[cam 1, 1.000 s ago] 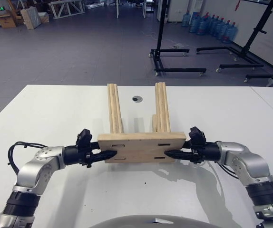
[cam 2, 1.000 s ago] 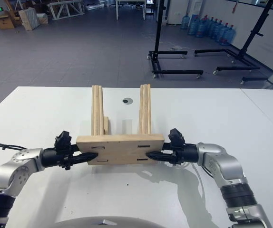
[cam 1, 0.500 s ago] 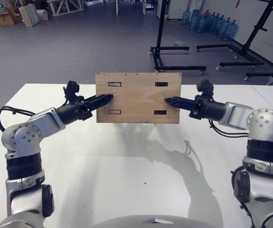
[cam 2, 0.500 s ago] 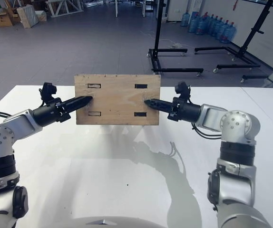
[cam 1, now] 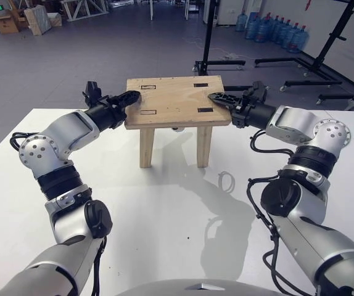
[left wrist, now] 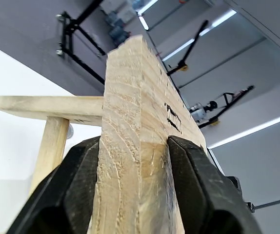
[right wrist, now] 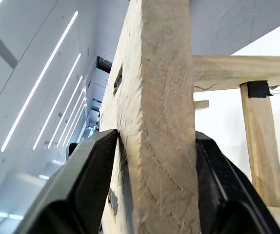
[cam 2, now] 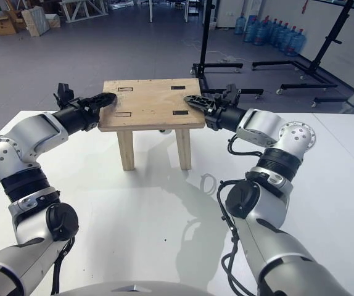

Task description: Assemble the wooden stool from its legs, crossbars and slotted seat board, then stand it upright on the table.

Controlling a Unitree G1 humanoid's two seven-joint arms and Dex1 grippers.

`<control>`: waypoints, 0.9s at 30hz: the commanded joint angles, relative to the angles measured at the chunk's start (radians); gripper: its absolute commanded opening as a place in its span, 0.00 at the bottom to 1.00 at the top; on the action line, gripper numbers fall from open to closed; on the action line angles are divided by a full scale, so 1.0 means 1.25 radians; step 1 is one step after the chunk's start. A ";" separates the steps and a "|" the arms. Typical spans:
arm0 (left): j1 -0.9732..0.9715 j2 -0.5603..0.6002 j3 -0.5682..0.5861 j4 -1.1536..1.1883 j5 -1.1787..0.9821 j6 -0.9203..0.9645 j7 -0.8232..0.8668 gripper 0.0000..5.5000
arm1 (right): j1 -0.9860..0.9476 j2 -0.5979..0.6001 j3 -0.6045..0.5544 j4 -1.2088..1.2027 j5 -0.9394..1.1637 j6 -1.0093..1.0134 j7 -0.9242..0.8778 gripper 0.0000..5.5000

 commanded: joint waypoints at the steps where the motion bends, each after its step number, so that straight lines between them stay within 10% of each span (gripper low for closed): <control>1: -0.025 -0.055 -0.074 0.077 -0.063 0.017 0.089 0.36 | -0.064 0.157 -0.046 -0.016 0.035 0.030 -0.186 0.37; 11: 0.012 -0.074 -0.128 0.259 0.022 -0.078 -0.035 0.36 | 0.037 0.265 -0.026 -0.104 0.268 -0.128 -0.481 0.34; 27: 0.006 -0.014 -0.088 0.367 0.102 -0.194 -0.202 0.80 | 0.011 0.001 0.152 0.125 0.305 -0.336 -0.260 0.90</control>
